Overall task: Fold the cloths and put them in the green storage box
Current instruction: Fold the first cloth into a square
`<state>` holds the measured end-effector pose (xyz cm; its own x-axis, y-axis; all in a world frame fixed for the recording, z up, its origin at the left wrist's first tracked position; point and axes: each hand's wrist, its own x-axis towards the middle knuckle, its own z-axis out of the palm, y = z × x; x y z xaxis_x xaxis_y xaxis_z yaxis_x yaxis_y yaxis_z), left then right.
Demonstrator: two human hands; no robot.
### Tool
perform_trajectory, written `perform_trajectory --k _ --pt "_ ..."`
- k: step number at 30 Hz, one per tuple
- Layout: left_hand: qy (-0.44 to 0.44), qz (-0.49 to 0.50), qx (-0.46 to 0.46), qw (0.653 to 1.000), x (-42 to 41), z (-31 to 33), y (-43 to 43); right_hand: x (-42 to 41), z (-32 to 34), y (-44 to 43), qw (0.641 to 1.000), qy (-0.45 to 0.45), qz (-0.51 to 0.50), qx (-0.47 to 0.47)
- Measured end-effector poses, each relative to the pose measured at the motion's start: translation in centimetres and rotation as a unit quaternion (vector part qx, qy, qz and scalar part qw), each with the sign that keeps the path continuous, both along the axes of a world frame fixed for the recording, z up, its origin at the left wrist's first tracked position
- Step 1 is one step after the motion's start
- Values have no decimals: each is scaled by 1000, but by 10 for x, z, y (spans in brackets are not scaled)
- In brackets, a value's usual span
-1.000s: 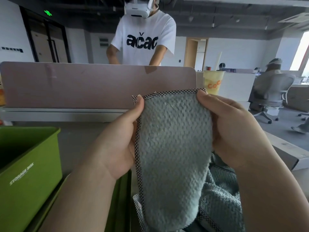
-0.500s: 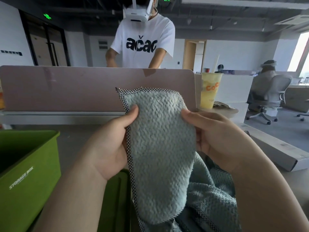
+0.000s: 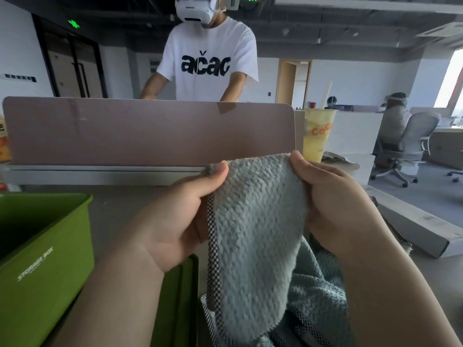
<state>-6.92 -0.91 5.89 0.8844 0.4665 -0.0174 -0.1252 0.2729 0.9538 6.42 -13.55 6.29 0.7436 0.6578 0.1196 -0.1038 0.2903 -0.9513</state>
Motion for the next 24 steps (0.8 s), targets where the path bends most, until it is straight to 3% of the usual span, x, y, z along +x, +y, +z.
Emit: perform_trajectory --k 6,13,19,24 --pt "0 76 -39 996 2 1 6 1 -3 5 998 -6 58 -25" --pt "-32 44 -40 998 3 2 2 -6 -4 9 1000 -9 21 3" --pt "-33 86 -44 995 4 0 7 -7 -6 7 993 -60 70 -69" --pt "-45 101 -73 991 5 -1 12 -8 -8 10 995 -57 58 -51"
